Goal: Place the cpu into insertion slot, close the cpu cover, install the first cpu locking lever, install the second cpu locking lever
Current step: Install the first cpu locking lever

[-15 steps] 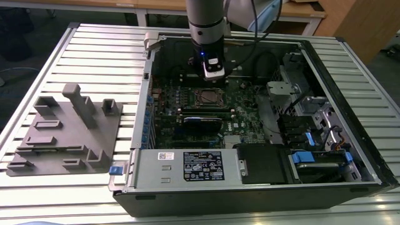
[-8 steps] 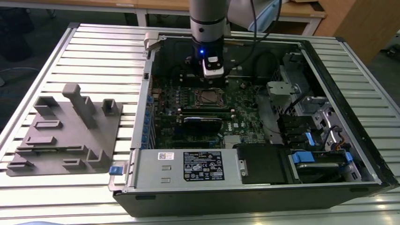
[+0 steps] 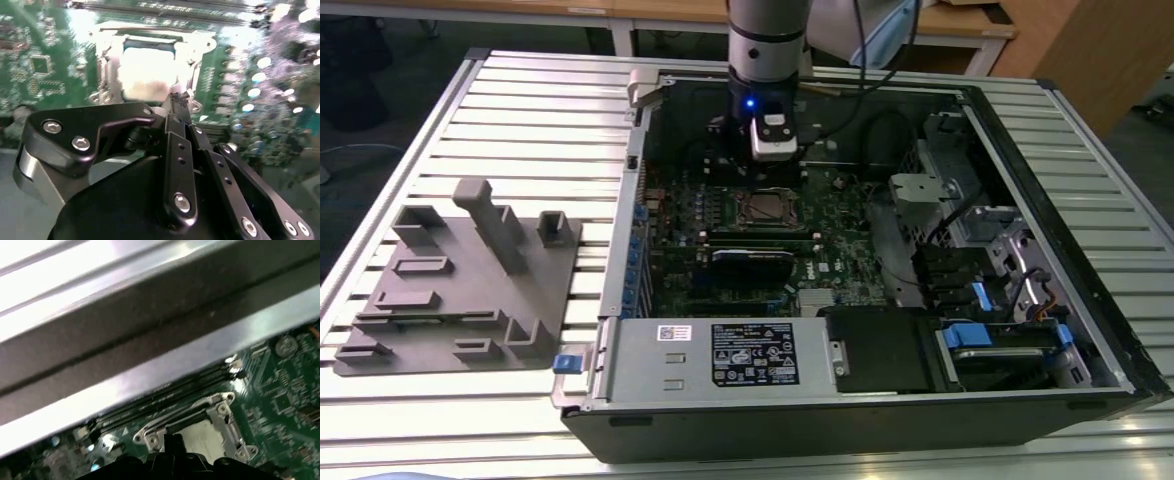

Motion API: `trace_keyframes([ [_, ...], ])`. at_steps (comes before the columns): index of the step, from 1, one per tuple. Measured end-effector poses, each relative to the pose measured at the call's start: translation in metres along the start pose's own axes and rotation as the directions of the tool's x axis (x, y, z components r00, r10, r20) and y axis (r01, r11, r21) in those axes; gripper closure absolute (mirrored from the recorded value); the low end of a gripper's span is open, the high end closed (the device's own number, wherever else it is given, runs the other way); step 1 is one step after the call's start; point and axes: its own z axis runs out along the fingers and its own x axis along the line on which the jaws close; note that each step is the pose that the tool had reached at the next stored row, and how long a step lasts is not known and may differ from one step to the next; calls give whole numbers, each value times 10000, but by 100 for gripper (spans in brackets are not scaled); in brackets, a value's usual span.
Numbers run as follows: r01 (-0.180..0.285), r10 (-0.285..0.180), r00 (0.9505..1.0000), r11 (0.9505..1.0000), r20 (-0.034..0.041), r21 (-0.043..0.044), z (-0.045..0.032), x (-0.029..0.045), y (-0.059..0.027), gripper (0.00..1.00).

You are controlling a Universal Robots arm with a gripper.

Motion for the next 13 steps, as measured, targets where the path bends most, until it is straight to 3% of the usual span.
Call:
trace_keyframes([
  [1,19,-19,10000,10000,-65,79,-1,0,0,90],
  [2,24,-23,10000,10000,-77,89,-1,0,0,90],
  [9,87,-86,9999,9999,-77,87,-1,0,0,90],
  [13,725,-724,9974,9973,-66,69,0,-2,1,90],
])
